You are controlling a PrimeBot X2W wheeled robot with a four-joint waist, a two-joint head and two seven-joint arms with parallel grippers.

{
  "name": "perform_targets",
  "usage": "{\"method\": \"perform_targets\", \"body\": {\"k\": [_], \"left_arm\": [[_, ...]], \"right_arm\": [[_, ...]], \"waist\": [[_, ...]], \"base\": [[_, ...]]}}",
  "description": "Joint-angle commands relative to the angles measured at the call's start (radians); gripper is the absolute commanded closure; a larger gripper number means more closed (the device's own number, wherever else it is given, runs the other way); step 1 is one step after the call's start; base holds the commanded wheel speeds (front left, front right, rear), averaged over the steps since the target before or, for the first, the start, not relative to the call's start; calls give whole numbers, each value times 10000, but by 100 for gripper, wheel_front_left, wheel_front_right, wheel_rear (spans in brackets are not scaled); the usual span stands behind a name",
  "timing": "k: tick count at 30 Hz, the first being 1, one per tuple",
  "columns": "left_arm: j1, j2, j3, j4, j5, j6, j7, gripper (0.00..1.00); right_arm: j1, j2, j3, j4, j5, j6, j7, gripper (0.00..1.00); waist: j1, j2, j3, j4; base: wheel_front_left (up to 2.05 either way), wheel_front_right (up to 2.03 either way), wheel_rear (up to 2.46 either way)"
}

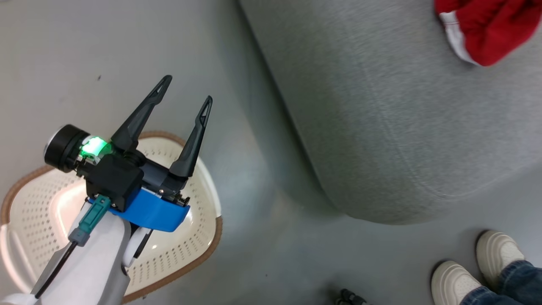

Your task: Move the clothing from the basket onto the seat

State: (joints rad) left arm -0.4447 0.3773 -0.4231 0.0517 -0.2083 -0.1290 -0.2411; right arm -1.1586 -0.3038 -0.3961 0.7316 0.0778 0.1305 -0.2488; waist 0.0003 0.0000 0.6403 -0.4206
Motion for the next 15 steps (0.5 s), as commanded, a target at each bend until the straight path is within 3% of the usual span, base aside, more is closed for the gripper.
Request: {"method": "perform_targets", "body": {"k": [1, 10, 11, 12, 13, 14, 15], "left_arm": [[-229, 39, -48, -107, 75, -15, -12, 0], [-488, -50, -187, -77, 88, 40, -112, 0], [-506, -58, -204, -51, 89, 40, -127, 0], [-526, -70, -220, -20, 92, 39, -139, 0], [-545, -76, -233, 10, 100, 39, -154, 0], [-555, -89, -253, 40, 108, 39, -168, 0], [-550, -104, -267, 79, 106, 38, -169, 0]], "right_arm": [[51, -148, -105, 108, -286, 5, -86, 100], [533, -93, -1229, 1523, -1226, 3, -159, 100], [511, -70, -1320, 1619, -1315, 3, -161, 81], [459, -43, -1383, 1688, -1405, 3, -164, 51], [407, -18, -1433, 1754, -1477, 3, -165, 9], [366, 3, -1463, 1822, -1556, 3, -168, 0], [316, 20, -1477, 1871, -1635, 3, -170, 0]], "waist": [[-3, 0, 698, 689], [-3, 0, 948, 1207], [-3, 0, 933, 1226], [-3, 0, 916, 1234], [-3, 0, 890, 1233], [-3, 0, 859, 1230], [-3, 0, 826, 1224]], "base": [[0, 0, 0], [0, 0, 0], [0, 0, 0], [0, 0, 0], [0, 0, 0], [0, 0, 0], [0, 0, 0]]}}
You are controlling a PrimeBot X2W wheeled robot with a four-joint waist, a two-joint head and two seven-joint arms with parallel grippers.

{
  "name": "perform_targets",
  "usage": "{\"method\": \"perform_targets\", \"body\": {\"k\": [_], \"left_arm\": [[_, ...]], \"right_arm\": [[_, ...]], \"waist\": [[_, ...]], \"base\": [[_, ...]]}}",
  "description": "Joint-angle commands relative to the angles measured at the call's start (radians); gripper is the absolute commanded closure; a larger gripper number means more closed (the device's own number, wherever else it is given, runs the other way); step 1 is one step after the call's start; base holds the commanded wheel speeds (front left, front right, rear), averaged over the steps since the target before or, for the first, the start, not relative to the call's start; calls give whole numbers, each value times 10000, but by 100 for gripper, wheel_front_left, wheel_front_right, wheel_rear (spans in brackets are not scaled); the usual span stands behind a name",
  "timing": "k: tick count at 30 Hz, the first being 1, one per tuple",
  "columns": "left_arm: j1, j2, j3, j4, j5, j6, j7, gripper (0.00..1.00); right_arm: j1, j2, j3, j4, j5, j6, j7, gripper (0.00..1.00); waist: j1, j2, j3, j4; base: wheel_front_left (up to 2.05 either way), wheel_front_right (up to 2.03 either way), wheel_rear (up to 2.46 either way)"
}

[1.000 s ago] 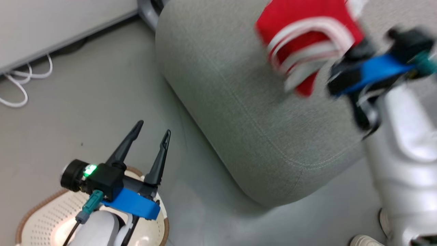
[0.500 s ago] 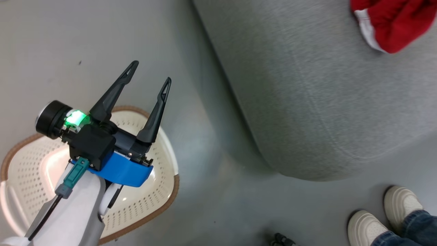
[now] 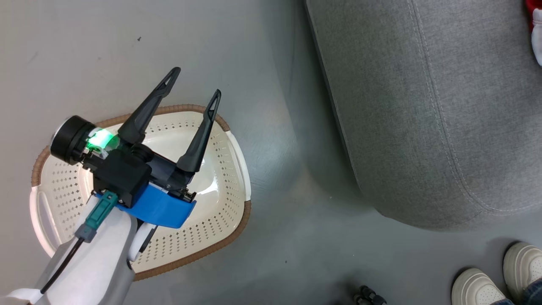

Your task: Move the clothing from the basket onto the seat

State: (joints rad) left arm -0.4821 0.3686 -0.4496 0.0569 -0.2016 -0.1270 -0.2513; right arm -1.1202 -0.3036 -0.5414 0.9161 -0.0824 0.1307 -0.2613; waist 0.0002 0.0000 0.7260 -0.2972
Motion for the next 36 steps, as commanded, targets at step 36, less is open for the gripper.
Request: {"method": "perform_targets", "body": {"k": [36], "left_arm": [[2954, -2075, 1136, 1874, -1063, -29, -153, 0]], "right_arm": [[4633, 858, 2445, 97, -302, 1, 71, 0]], "waist": [[-2, 0, -5624, 937]], "base": [[0, 0, 0]]}}
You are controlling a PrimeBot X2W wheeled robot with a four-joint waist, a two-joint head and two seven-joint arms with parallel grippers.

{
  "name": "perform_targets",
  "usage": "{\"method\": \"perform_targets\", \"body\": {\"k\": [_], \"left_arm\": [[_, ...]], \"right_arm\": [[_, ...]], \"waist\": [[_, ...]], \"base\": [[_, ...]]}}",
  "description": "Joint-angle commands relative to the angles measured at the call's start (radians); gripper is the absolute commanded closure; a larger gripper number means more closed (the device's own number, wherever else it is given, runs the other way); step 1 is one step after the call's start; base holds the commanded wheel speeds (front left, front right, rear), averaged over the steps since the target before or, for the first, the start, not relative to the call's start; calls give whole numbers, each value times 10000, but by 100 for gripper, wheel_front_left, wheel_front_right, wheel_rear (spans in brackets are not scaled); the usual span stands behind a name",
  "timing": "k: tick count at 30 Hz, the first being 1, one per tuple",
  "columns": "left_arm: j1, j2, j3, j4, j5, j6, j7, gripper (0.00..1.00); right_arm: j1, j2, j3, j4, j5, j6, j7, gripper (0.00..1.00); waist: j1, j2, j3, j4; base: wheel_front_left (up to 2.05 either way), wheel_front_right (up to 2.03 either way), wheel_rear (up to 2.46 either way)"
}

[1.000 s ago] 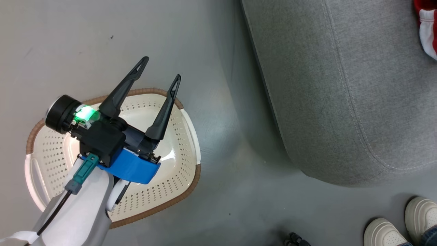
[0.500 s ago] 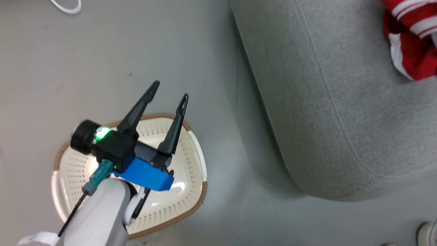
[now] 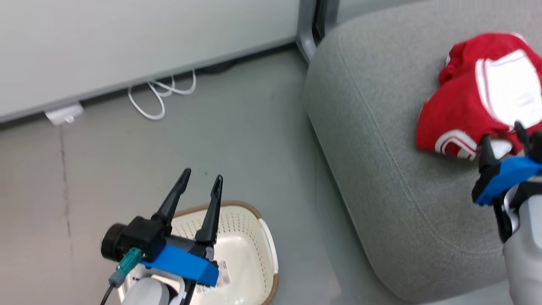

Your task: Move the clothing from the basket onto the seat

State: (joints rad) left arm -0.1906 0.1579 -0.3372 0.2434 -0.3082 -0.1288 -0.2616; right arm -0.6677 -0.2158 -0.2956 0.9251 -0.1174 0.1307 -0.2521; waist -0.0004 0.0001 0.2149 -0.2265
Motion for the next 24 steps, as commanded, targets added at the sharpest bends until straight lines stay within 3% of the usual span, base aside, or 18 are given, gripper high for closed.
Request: {"method": "perform_targets", "body": {"k": [1, 11, 24], "left_arm": [[172, -25, 83, -2, 6, -13, -49, 0], [1179, -373, 600, -99, 38, -16, -50, 0], [1656, -300, 1618, 338, 284, -18, -49, 0]], "right_arm": [[304, -17, 52, -30, 64, 1, -20, 0], [2347, 285, 503, -1251, 368, 1, 175, 0], [5338, 1530, 834, -5310, 1421, 1, 451, 0]], "waist": [[4, -1, -644, 272], [4, -1, -1586, 792], [4, -1, -2162, 2355]], "base": [[0, 0, 0], [0, 0, 0], [0, 0, 0]]}}
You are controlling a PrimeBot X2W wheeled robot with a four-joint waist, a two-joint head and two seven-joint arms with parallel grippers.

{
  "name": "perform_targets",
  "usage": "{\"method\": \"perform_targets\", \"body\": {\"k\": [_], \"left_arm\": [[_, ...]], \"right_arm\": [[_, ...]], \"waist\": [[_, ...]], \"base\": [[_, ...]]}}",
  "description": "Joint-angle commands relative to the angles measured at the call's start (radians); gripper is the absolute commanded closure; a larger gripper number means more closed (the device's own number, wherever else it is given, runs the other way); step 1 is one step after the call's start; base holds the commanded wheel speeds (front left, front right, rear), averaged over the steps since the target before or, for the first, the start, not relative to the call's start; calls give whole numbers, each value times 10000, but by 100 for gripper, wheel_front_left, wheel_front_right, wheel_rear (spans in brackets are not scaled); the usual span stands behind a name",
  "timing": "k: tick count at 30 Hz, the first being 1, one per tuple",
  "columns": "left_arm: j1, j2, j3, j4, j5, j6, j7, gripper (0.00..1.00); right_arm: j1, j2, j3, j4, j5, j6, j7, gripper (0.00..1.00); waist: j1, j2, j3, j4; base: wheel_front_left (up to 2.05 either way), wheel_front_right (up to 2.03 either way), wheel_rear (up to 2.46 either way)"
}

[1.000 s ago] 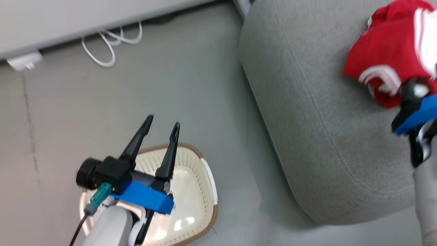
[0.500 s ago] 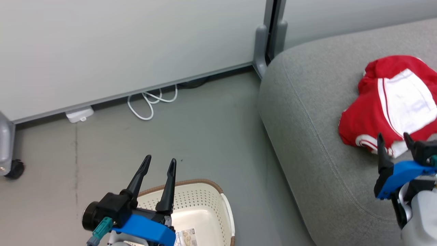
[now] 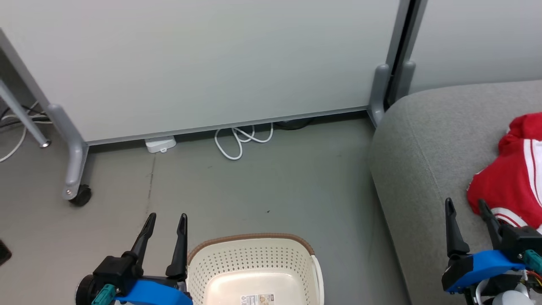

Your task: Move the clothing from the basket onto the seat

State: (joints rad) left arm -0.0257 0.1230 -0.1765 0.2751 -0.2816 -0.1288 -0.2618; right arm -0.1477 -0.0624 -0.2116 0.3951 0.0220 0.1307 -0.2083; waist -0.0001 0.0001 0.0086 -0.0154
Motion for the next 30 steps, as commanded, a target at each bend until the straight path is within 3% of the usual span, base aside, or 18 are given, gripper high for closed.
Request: {"method": "perform_targets", "body": {"k": [1, 14, 30], "left_arm": [[-5, 58, 107, 71, 40, -18, -48, 0], [-231, 192, 541, 928, -62, -18, -49, 0], [-339, 282, 474, 1119, -218, -17, -49, 0]], "right_arm": [[295, 45, 45, -262, 144, 1, 82, 0], [1291, 115, 1329, -1807, 778, 1, 706, 0], [1613, 118, 1286, -2209, 848, 3, 824, 0]], "waist": [[1, -1, -117, 336], [1, -1, -267, 1194], [1, -1, -180, 1123]], "base": [[0, 0, 0], [0, 0, 0], [0, 0, 0]]}}
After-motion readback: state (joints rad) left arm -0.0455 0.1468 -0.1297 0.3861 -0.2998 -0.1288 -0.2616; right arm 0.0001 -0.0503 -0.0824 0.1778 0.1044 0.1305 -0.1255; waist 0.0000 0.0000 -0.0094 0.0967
